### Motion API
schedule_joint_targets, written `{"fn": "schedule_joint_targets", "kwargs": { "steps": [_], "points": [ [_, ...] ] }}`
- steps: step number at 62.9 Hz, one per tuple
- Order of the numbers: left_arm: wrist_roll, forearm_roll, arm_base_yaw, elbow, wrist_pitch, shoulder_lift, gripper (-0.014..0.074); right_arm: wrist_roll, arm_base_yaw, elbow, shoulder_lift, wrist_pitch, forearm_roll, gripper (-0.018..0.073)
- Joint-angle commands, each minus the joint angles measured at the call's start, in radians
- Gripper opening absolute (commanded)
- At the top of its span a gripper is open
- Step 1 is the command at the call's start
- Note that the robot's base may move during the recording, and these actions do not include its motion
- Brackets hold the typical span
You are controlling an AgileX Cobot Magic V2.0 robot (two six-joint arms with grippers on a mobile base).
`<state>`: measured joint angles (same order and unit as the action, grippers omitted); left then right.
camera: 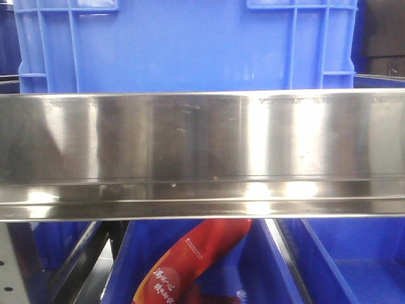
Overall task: Grab block from conveyor and place in blue bin
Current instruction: 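Move left gripper with green block over a blue bin and open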
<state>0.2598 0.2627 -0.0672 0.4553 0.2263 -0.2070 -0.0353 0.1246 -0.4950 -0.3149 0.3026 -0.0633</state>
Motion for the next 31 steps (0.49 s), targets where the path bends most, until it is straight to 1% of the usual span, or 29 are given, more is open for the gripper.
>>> {"fn": "schedule_joint_targets", "kwargs": {
  "steps": [1,6,11,15,16,23,31],
  "points": [
    [0.000,0.001,0.007,0.000,-0.027,0.006,-0.0111,0.001,0.004,-0.010,0.005,-0.029,0.010,-0.0162],
    [0.000,0.001,0.007,0.000,-0.033,0.003,-0.0111,0.001,0.004,-0.010,0.005,-0.015,-0.004,-0.0162],
    [0.000,0.005,0.011,0.019,-0.026,-0.022,-0.0111,0.003,0.004,-0.025,0.001,-0.030,-0.004,-0.0162],
    [0.000,0.037,0.013,0.065,0.002,-0.060,-0.0111,0.035,0.004,-0.066,-0.019,-0.012,-0.004,-0.0161],
    [0.000,0.042,0.013,0.077,0.010,-0.071,-0.0111,0.059,0.004,-0.082,-0.026,-0.010,-0.004,-0.0161],
    [0.001,0.044,0.016,0.191,0.080,-0.174,-0.0111,0.141,0.004,-0.174,-0.105,-0.014,-0.004,-0.0161],
    [0.001,0.046,0.016,0.336,0.156,-0.305,-0.0111,0.143,0.004,-0.269,-0.228,-0.022,-0.004,-0.0161]
  ]
}}
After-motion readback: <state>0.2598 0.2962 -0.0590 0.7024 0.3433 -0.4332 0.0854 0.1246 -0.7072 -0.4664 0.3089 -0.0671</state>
